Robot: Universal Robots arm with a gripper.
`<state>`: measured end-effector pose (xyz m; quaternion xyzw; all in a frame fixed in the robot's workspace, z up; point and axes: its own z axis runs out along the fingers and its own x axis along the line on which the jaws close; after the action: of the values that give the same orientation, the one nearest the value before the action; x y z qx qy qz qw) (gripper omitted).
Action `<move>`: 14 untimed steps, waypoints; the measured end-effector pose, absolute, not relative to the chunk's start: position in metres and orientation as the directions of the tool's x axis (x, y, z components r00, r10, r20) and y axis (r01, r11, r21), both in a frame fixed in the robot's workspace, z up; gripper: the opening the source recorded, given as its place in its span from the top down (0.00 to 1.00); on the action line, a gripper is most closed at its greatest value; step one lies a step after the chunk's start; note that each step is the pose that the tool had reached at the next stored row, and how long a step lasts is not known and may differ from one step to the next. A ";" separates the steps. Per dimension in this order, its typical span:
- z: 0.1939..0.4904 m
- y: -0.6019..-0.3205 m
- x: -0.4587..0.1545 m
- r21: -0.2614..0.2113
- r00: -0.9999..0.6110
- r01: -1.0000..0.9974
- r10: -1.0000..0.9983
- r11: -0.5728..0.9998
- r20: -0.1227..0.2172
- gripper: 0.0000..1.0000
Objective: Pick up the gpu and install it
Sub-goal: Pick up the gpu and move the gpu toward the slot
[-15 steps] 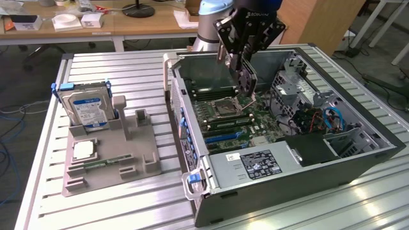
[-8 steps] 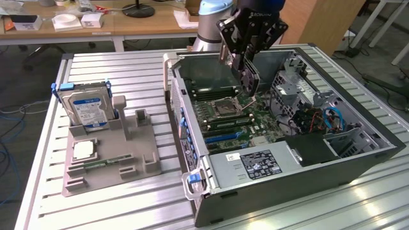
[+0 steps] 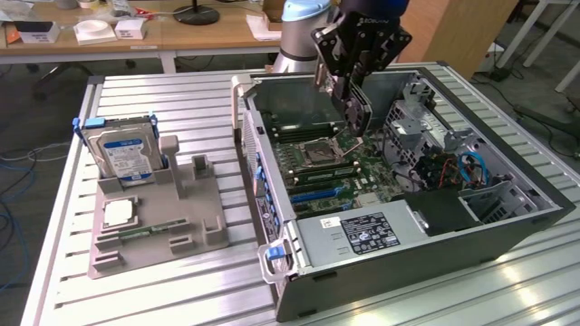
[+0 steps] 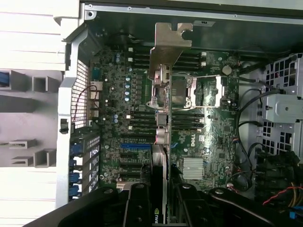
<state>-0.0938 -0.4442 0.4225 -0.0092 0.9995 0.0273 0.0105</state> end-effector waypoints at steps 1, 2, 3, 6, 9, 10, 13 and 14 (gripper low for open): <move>0.422 -0.444 -0.093 0.054 -1.000 -0.019 -0.018 0.998 -0.021 0.74; 0.422 -0.444 -0.092 0.055 -1.000 -0.019 -0.018 0.998 -0.021 0.74; 0.422 -0.444 -0.091 0.055 -1.000 -0.019 -0.018 0.998 -0.021 0.74; 0.422 -0.444 -0.087 0.055 -1.000 -0.019 -0.018 0.998 -0.021 0.74; 0.422 -0.444 -0.083 0.055 -1.000 -0.018 -0.017 0.998 -0.021 0.74; 0.422 -0.444 -0.081 0.055 -1.000 -0.018 -0.017 0.998 -0.021 0.74; 0.422 -0.444 -0.078 0.054 -1.000 -0.018 -0.017 0.998 -0.021 0.74; 0.422 -0.444 -0.077 0.054 -1.000 -0.018 -0.017 0.998 -0.021 0.74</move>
<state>-0.0770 -0.4442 0.4219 -0.0086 0.9995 0.0274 0.0105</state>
